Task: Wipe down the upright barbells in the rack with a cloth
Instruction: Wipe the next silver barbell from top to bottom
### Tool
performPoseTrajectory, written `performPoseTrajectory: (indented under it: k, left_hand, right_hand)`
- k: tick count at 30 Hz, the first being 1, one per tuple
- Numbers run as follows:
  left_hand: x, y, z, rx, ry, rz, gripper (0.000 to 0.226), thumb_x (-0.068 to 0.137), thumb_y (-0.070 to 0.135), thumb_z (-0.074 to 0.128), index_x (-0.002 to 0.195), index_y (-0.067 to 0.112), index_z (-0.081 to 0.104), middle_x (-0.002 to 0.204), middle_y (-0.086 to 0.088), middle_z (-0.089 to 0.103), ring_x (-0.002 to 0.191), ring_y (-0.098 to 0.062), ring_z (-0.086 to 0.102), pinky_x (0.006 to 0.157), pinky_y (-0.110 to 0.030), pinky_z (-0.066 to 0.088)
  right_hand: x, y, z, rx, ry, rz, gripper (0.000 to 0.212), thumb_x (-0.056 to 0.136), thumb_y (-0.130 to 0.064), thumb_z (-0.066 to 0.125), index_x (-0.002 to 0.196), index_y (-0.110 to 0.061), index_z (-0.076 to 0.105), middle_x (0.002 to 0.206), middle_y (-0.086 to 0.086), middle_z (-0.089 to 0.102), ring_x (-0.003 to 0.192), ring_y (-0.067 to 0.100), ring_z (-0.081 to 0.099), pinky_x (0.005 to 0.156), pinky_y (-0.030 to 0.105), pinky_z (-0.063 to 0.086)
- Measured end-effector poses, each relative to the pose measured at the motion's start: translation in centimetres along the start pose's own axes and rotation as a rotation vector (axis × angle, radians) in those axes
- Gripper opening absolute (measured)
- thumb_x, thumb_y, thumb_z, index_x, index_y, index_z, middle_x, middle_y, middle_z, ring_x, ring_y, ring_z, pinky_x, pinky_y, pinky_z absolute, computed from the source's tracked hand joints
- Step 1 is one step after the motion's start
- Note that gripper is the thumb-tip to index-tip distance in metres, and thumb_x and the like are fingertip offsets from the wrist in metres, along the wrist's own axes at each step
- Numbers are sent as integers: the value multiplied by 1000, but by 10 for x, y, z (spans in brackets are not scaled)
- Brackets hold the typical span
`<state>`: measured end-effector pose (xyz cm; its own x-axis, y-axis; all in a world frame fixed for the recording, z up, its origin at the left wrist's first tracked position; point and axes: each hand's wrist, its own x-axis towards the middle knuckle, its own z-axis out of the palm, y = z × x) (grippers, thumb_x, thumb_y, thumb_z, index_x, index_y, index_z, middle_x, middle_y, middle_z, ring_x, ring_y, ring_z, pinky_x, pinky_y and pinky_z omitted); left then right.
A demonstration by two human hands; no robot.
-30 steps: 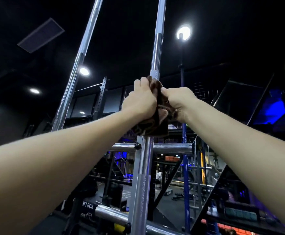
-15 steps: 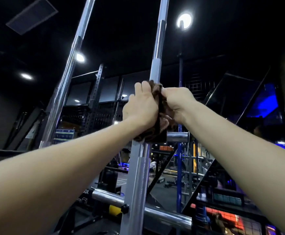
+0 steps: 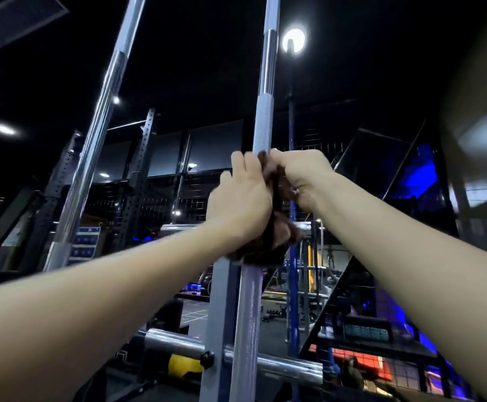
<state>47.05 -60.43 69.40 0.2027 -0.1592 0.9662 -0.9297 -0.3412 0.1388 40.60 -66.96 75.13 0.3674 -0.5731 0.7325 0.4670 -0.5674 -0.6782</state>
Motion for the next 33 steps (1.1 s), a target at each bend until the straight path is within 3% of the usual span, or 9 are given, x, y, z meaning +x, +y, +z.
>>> performPoseTrajectory:
  k: [2, 5, 10, 13, 16, 20, 28, 31, 33]
  left_hand:
    - [-41, -11, 4, 34, -62, 66, 27, 100, 36, 33, 114, 13, 32, 123, -7, 33, 106, -33, 47, 64, -39, 30]
    - [-48, -19, 4, -7, -130, 57, 28, 101, 38, 32, 113, 13, 32, 117, -6, 33, 106, -34, 49, 66, -40, 29]
    - [30, 1, 0, -116, 31, -40, 29, 101, 33, 32, 119, 10, 33, 122, -10, 36, 106, -38, 50, 67, -42, 26]
    - [26, 1, 7, -100, 38, -38, 31, 101, 34, 30, 121, 10, 33, 122, -9, 35, 104, -35, 49, 65, -42, 28]
    - [-15, -8, 12, -67, 22, -6, 28, 101, 34, 33, 118, 12, 32, 122, -7, 33, 104, -33, 48, 63, -40, 28]
    - [-92, -27, 10, -21, -186, 65, 34, 98, 45, 34, 113, 15, 28, 116, -2, 30, 106, -26, 48, 64, -35, 32]
    - [-2, -6, 4, -152, -60, -74, 35, 99, 35, 38, 121, 9, 31, 124, -10, 34, 109, -37, 48, 68, -41, 28]
    - [-39, -13, 11, -124, -79, -35, 34, 99, 37, 38, 118, 11, 31, 123, -9, 32, 106, -34, 46, 64, -41, 28]
    - [-76, -22, 15, -70, -135, 7, 35, 98, 39, 39, 118, 11, 31, 122, -7, 31, 106, -31, 46, 63, -39, 31]
  right_hand:
    - [-4, 3, 0, 15, -3, 0, 12, 90, -19, 64, 81, -11, 63, 69, 1, 61, 55, 10, 54, 44, 16, 47]
    - [-7, 9, 5, -8, 4, -37, 14, 88, -15, 68, 74, -14, 65, 62, -1, 61, 53, 7, 54, 46, 17, 48]
    - [0, 8, 1, 6, 79, -76, 38, 85, -1, 66, 50, -14, 60, 35, -6, 48, 35, 5, 44, 37, 16, 38]
    - [-4, 9, 2, 213, 52, 34, 20, 83, -14, 72, 66, -8, 63, 55, 3, 61, 51, 15, 57, 46, 22, 50]
    - [-13, 13, 2, 137, 21, 43, 16, 88, -22, 68, 76, -13, 65, 65, -1, 64, 55, 10, 59, 48, 18, 48]
    - [-26, 18, 1, -1, -15, 8, 4, 88, -17, 68, 88, -13, 66, 62, -4, 65, 46, 3, 59, 45, 17, 47]
    - [-29, 16, 7, -77, 40, -72, 20, 90, -12, 65, 70, -14, 66, 42, -7, 56, 36, 4, 47, 36, 13, 38]
    - [-35, 22, 5, -93, 19, -51, 3, 87, -12, 69, 84, -11, 69, 64, 2, 62, 55, 12, 53, 40, 15, 44]
    - [-43, 30, 5, -63, -7, -24, 10, 87, -10, 68, 80, -15, 63, 72, 3, 63, 62, 14, 57, 46, 18, 52]
